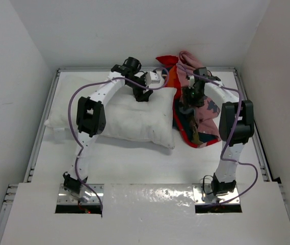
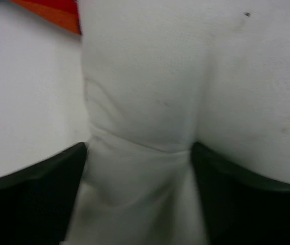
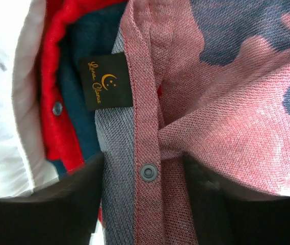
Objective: Put the pillow into the pillowcase
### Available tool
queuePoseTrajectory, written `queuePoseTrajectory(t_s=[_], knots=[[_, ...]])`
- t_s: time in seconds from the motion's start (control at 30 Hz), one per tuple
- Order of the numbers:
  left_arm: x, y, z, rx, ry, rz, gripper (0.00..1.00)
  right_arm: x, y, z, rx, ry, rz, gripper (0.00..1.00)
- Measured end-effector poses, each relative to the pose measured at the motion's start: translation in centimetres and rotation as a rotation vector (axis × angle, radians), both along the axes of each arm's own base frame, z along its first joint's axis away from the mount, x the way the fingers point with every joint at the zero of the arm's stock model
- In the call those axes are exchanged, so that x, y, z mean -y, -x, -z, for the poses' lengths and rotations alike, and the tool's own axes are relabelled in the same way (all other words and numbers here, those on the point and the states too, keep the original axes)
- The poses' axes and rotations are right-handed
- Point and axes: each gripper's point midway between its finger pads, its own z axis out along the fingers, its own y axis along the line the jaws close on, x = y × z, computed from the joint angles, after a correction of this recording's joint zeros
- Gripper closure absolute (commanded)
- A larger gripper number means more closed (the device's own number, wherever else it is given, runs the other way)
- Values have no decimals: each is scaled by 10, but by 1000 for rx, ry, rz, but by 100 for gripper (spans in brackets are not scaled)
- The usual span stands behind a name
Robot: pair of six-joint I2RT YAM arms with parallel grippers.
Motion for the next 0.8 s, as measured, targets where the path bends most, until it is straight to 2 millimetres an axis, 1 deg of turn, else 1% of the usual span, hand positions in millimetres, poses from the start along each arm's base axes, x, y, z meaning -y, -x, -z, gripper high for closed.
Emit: queuePoseTrajectory(t_s=[0.03,0.07,0.1,0.13,0.17,0.23,0.3,0.37,0.47,0.5,0.57,0.67,0.73,0.8], knots=[[2,7,1,-15,-7,25,50,1,4,4,-13,3,-2,58],[2,15,2,-34,-17,50,70,1,7,7,-21,5,-7,67],[1,23,6,-60,-27,68,100,1,9,9,-29,5,-8,77],[0,29,11,-78,-39,78,100,2,11,12,-34,7,-12,96],[-3,35,18,-97,-52,92,100,2,13,14,-39,9,-19,100],[-9,48,31,-151,-72,97,100,2,16,16,-48,8,-15,100],[-13,59,33,-196,-76,95,100,3,16,16,-47,13,-21,100],[-19,64,25,-217,-75,81,100,4,15,15,-40,18,-19,100],[-23,70,-3,-202,-72,61,100,6,5,5,13,30,0,100],[-24,72,-15,-190,-69,56,100,6,-1,-4,51,27,10,100],[-27,77,-40,-169,-61,47,100,5,-17,-28,153,12,41,100],[-26,83,-75,-139,-43,38,100,1,-42,-77,337,-36,85,100],[-26,89,-86,-132,-37,36,100,-2,-56,-108,446,-74,111,100],[-23,95,-88,-141,-38,42,100,-6,-65,-129,520,-109,131,100]])
